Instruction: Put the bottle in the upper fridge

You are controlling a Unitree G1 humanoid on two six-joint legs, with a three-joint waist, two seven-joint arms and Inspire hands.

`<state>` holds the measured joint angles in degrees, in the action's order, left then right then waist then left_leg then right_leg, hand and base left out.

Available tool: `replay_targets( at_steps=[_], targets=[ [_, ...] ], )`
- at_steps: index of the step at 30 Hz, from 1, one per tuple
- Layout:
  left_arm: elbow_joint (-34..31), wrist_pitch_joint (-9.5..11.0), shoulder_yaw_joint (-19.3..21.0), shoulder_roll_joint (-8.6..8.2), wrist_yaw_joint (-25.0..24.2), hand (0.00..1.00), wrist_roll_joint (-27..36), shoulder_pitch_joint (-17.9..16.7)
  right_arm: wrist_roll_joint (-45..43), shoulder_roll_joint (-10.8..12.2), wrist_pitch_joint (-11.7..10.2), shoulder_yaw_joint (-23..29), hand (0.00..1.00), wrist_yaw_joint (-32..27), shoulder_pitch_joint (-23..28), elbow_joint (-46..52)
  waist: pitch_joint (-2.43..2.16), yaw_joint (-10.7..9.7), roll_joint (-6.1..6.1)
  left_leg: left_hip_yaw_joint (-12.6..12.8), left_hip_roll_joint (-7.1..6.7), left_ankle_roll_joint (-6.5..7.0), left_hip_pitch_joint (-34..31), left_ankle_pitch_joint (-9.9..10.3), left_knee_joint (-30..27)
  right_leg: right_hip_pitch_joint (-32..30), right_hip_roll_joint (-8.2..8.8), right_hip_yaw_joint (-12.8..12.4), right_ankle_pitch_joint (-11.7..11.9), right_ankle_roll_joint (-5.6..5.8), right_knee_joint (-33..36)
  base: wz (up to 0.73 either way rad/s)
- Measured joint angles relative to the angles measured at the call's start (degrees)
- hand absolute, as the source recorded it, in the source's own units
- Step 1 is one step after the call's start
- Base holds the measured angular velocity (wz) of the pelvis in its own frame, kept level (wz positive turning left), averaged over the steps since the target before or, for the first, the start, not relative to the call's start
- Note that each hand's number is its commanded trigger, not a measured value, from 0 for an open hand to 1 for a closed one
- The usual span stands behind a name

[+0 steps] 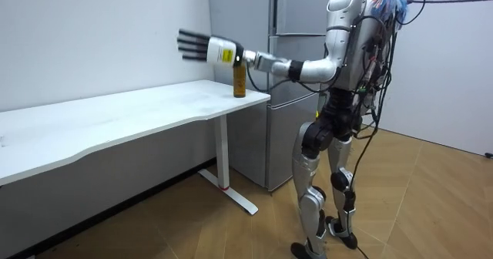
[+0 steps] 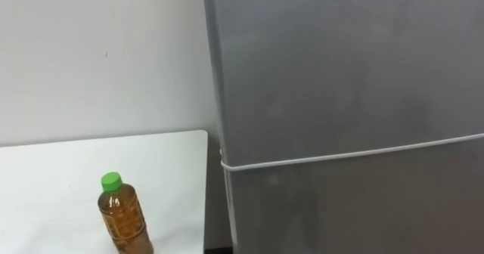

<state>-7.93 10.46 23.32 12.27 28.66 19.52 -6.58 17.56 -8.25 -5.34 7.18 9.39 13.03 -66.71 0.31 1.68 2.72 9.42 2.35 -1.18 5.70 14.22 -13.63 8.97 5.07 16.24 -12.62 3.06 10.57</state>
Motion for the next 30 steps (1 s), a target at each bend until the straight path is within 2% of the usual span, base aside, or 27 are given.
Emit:
replay_targets(
  at_steps=[3, 7, 9, 12, 13, 17, 21, 22, 23, 26, 28, 30],
  targets=[
    [-5.33, 0.03, 0.07, 0.01, 0.38, 0.0, -0.55, 2.28, -0.11, 0.03, 0.22, 0.41, 0.0, 0.01, -0.44, -0.13, 0.25, -0.72, 0.35, -0.05, 0.0, 0.0, 0.01, 0.0, 0.03, -0.03, -0.04, -0.33, 0.01, 0.0, -0.08, 0.0],
    [-10.06, -0.03, -0.21, 0.0, -0.24, 0.0, -1.75, 4.83, 0.11, 0.01, 0.71, 0.29, 0.0, 0.44, -1.09, -0.05, 0.35, -1.71, 0.41, 0.03, 0.0, 0.0, -0.07, 0.0, 0.11, -0.1, -0.11, -0.4, 0.01, 0.0, -0.19, 0.0],
    [-10.28, -0.11, -0.55, -0.04, -0.98, 0.0, -3.2, 6.68, -0.16, -0.03, 1.26, 0.27, 0.0, 0.86, -1.41, -0.11, 0.36, -1.95, 0.38, 0.03, 0.0, 0.0, -0.17, 0.0, 0.11, -0.17, -0.12, -0.35, 0.01, 0.0, -0.23, 0.0],
    [-11.92, -0.8, -1.08, -0.13, -2.5, 0.0, -4.03, 8.43, 0.14, 0.36, 1.35, 0.35, 0.0, 1.46, -2.05, -0.53, 0.08, -3.73, 0.26, -0.21, -0.08, 0.0, -0.37, 0.0, -0.05, 0.08, -0.17, -0.34, 0.07, 0.04, -0.78, 0.05],
    [-13.41, -1.38, -2.59, -0.15, -2.66, 0.0, -4.07, 9.27, 0.43, 0.55, 1.76, 0.29, 0.0, 1.47, -2.24, -0.65, -0.01, -4.15, -0.01, -0.19, -0.08, 0.0, -0.26, 0.0, -0.07, 0.15, -0.17, -0.41, 0.09, 0.04, -0.74, 0.0],
    [-14.4, -1.6, -7.82, -0.22, -5.88, 0.0, -4.25, 12.5, 0.44, 1.3, 1.75, 0.25, 0.0, 1.44, -2.76, -0.66, 0.01, -5.47, -0.39, -0.04, -0.09, 0.0, 0.27, 0.0, 0.16, 0.43, -0.16, -0.77, 0.12, 0.05, -0.62, -0.05],
    [-14.4, -1.85, -11.61, -0.41, -9.88, 0.0, -1.99, 13.92, 2.43, 1.32, 1.66, -0.97, 0.0, 1.26, -2.94, -0.51, 0.33, -6.73, 0.01, 0.08, -0.08, 0.0, 0.89, 0.0, 0.47, 0.9, -0.24, -1.91, 0.12, 0.05, -0.82, -0.12],
    [-14.4, -1.9, -12.89, -0.46, -10.95, 0.0, -1.04, 14.6, 2.44, 1.25, 1.69, -0.94, 0.0, 1.16, -3.29, -0.66, 0.53, -7.68, 0.09, 0.19, -0.09, 0.0, 0.68, 0.0, 0.49, 0.35, -0.24, -1.94, 0.13, 0.06, -0.81, 0.0],
    [-14.4, -1.96, -13.5, -0.55, -11.56, 0.0, -0.98, 14.85, 2.4, 1.23, 1.73, -0.95, 0.0, 1.12, -3.59, -0.71, 0.48, -7.86, 0.19, 0.25, -0.1, 0.0, 0.41, 0.0, 0.53, 0.03, -0.24, -1.95, 0.13, 0.06, -0.74, 0.0],
    [-14.31, -3.2, -17.13, -0.95, -14.72, 0.0, -0.4, 15.75, 2.28, 1.08, 2.38, -1.49, 0.0, 1.18, -4.44, -0.75, 0.42, -8.07, 0.34, 0.7, -0.07, 0.0, 0.0, -0.02, 0.74, -0.79, -0.25, -2.14, 0.14, 0.05, -0.58, -0.06],
    [-13.82, -4.26, -19.73, -0.98, -17.23, 0.0, 2.97, 15.74, 2.21, 1.08, 3.0, -1.57, 0.0, 1.25, -4.9, -0.9, 0.47, -9.26, 0.23, 0.78, -0.08, 0.0, 0.14, -0.02, 0.92, -0.73, -0.23, -2.13, 0.17, 0.07, -0.58, -0.02],
    [-13.24, -5.3, -20.91, -1.01, -18.88, 0.0, 3.49, 15.85, 2.05, 1.17, 3.0, -1.65, 0.0, 1.38, -5.28, -0.84, 0.51, -10.22, 0.16, 0.79, -0.08, 0.0, 0.14, -0.02, 0.96, -0.77, -0.24, -2.33, 0.19, 0.07, -0.61, -0.03]
  ],
)
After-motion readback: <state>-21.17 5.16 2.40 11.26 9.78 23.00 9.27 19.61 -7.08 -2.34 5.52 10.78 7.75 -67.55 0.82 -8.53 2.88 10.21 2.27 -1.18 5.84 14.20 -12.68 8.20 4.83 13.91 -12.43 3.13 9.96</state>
